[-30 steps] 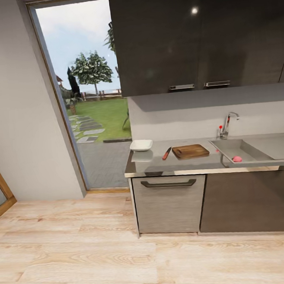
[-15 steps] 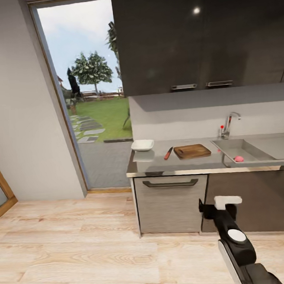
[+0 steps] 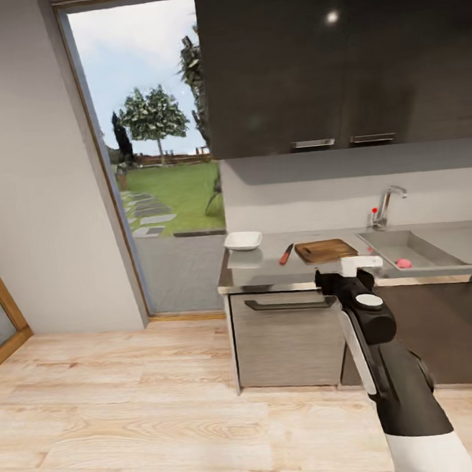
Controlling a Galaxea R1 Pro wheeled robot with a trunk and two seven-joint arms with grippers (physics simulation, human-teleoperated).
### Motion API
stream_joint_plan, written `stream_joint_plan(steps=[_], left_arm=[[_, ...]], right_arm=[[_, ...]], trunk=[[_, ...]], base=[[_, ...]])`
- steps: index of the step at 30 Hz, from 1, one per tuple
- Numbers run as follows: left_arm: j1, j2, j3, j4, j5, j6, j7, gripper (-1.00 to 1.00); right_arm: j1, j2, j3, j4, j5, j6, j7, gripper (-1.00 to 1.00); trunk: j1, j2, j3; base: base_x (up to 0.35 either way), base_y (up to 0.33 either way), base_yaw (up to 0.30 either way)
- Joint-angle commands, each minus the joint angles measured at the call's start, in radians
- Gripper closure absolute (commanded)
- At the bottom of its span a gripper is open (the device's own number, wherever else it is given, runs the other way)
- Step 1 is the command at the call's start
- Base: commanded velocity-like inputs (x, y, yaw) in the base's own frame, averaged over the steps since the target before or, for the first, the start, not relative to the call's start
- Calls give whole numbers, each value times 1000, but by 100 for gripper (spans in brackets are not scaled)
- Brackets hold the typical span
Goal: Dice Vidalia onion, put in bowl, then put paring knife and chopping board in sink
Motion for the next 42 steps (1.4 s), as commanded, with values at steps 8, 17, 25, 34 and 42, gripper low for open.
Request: stream_joint_plan(steps=[8,17,25,34,42], left_arm=[[0,1,0,-2,2,-1,1,-100],[0,0,-2,-2,0,-1,0,-100],[0,0,-3,12,-2,-1,-1,-100],[0,0,-3,14,-2,-1,-1,-100],[0,0,-3,15,-3,-1,-1,-100]], right_arm=[[-46,3,-1,27,8,34,8,-100],[-49,-9,-3,76,6,28,40,-100],[-49,-12,-20,117,7,-10,90,-100],[-49,-14,-99,159,7,-26,93,-100],[-49,-14,-137,170,7,-31,94,-100]], trunk=[[0,-1,-1],[0,-1,-1],[0,-1,-1],[0,-1,-1],[0,-1,-1]], base=[[21,269,0],[161,282,0],[236,254,0],[270,212,0],[327,23,0]])
